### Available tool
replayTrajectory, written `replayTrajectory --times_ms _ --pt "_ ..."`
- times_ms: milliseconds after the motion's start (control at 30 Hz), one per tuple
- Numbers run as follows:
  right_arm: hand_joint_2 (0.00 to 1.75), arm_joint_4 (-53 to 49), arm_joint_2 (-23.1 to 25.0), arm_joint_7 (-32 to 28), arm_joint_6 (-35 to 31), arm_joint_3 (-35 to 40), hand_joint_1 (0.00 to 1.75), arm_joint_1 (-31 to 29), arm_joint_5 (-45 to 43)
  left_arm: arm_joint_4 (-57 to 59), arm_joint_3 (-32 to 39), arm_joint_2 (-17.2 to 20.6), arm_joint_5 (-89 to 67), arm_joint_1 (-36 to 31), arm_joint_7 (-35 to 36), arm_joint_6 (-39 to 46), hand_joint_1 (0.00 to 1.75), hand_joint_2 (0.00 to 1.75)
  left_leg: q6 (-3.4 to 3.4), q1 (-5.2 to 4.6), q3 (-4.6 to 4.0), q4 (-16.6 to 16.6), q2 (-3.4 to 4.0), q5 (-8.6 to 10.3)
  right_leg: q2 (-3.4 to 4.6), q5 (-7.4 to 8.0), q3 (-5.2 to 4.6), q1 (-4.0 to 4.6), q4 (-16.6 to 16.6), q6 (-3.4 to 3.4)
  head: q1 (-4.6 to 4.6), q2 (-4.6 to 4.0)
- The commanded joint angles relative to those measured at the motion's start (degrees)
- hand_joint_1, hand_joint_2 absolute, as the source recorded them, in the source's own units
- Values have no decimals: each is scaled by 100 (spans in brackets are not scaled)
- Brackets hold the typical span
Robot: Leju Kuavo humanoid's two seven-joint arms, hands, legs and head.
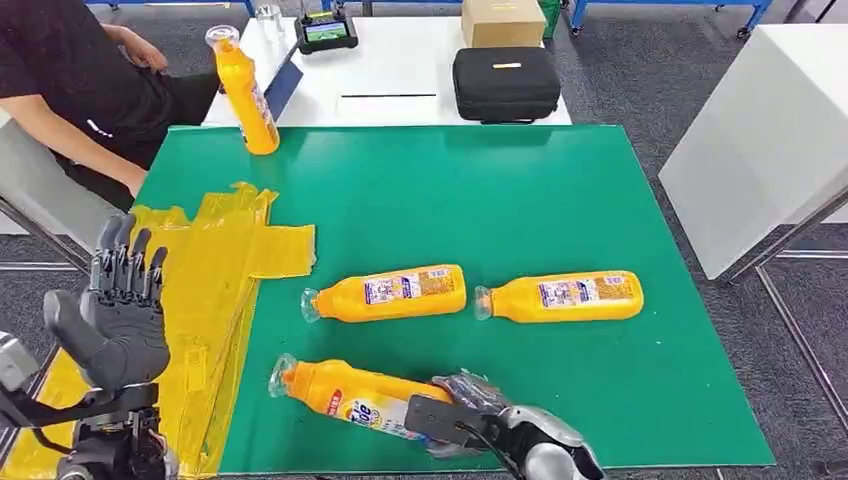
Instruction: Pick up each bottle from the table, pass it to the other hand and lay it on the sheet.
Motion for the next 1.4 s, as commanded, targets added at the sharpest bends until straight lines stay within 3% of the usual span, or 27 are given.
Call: replayTrajectory --times_ms 33,267,467,633,667,700,733,767,833,867,1067,1267,1400 --pt "175 350 -154 -35 42 -246 175 28 -28 -1 145 -34 12 21 16 11 0 0 -20 5 20 -4 -4 -3 -15 -5 23 4 -7 1 2 0" --pt "175 350 -154 -35 42 -246 175 28 -28 -1 145 -34 12 21 16 11 0 0 -22 6 30 -5 -1 -5 -12 -7 34 5 -8 2 2 0" --pt "175 230 -169 -155 -90 -974 175 527 -240 -47 109 55 3 146 -52 -41 0 0 -9 1 24 -6 -9 1 -14 -4 27 1 -6 1 2 0" --pt "175 -209 -264 -431 -315 -1027 175 942 -218 -146 235 63 37 369 -158 65 0 0 -12 2 28 -5 -15 -4 -19 -8 32 2 -6 2 2 0" --pt "175 -539 -312 -406 -295 -990 175 1021 -212 -144 248 54 61 416 -207 89 0 0 -20 5 36 -5 -14 -8 -22 -13 42 4 -7 2 2 0" --pt "175 -1143 97 -895 -1044 -1518 175 1315 -227 -155 174 87 532 538 87 -107 0 0 -16 3 31 -2 -12 -8 -18 -11 35 3 -4 2 4 0" --pt "175 -2204 40 -409 -1502 -1477 175 1616 -240 -237 210 105 685 733 80 -266 0 0 -10 -1 20 -2 -11 -3 -15 -7 23 -1 0 2 2 0" --pt "175 -2921 -7 5 -1364 -1504 175 1736 -299 -250 184 111 781 843 53 -357 0 0 -10 -5 11 3 -12 -4 -14 -10 11 -4 8 1 0 0" --pt "175 -3467 -2 122 -1392 -1667 175 1700 -449 -206 -11 164 924 863 79 -499 0 0 -27 -3 12 26 -7 -27 -17 -34 10 -3 36 0 2 0" --pt "175 -3457 45 -115 -1458 -1817 175 1639 -557 -146 -143 215 924 799 80 -464 0 175 -12 -13 -6 12 -25 -8 -22 -15 -4 -12 23 4 2 0" --pt "175 -3136 302 -771 -1442 -2163 175 1307 -610 -50 -441 265 835 504 28 -418 0 175 -19 2 3 0 -9 -7 -20 -8 8 2 -1 0 4 0" --pt "175 -3148 420 -963 -1399 -2222 175 1057 -624 90 -625 314 1053 374 -53 -532 0 175 -17 1 9 -3 6 -7 -5 -4 13 0 -3 1 2 0" --pt "175 -3536 403 -787 -1283 -2192 175 1066 -755 102 -661 303 1149 388 -51 -508 0 175 -15 -1 14 -2 3 -7 -7 -7 12 -1 0 2 4 0"
